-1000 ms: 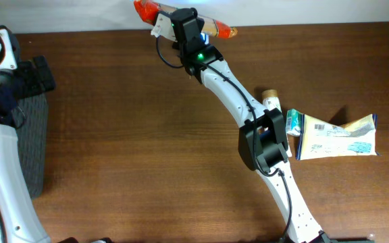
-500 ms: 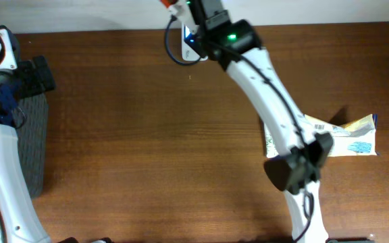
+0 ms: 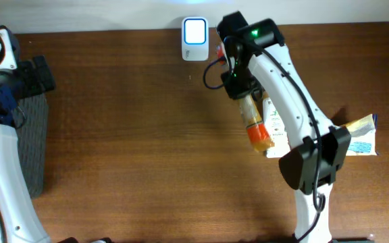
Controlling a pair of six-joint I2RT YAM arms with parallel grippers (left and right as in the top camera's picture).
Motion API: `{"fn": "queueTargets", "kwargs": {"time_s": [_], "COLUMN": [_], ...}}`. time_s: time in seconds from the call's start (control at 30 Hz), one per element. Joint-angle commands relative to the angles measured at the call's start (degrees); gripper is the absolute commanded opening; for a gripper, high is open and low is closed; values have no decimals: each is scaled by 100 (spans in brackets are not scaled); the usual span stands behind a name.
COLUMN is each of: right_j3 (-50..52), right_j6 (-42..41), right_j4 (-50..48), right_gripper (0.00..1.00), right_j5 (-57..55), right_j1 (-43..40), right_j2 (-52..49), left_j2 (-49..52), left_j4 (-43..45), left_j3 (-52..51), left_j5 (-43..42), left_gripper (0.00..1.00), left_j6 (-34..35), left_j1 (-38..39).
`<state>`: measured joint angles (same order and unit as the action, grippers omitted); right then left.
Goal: Scan the item barcode
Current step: 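Carry the pasta package right and set it beside the tube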
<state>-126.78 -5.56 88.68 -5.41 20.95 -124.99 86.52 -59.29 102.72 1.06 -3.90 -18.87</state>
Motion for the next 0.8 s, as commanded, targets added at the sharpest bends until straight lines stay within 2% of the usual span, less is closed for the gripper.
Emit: {"fn": "queueTargets", "kwargs": {"time_s": [0.0, 0.2, 0.23, 0.3, 0.4, 0.57, 0.77], "right_j3": [896, 1945, 1969, 1969, 1919, 1161, -1165], "right_j6": [-352, -177, -177, -177, -177, -175, -103], "right_j4": [-494, -1394, -1421, -1421, -1388, -782, 872], "right_gripper": [4, 5, 22, 65, 80, 82, 82], "right_j5": [90, 24, 26, 28, 28, 28, 269], "right_j1": [-208, -732, -802, -918, -1010, -1025, -885], "right_j2": [55, 52, 52, 52, 55, 109, 407], "left_j2": [-28, -28, -28, -28, -28, -28, -28], "left_j4": [2, 2, 2, 2, 2, 2, 2], "left_j3": [66, 66, 66, 66, 66, 68, 66], "left_j5": [22, 22, 22, 22, 22, 22, 22], "left_gripper": [99, 99, 99, 99, 99, 99, 99], "left_j6": [-94, -94, -94, -94, -94, -94, -94], "left_j1": [-4, -4, -4, -4, -4, -4, -4]}}
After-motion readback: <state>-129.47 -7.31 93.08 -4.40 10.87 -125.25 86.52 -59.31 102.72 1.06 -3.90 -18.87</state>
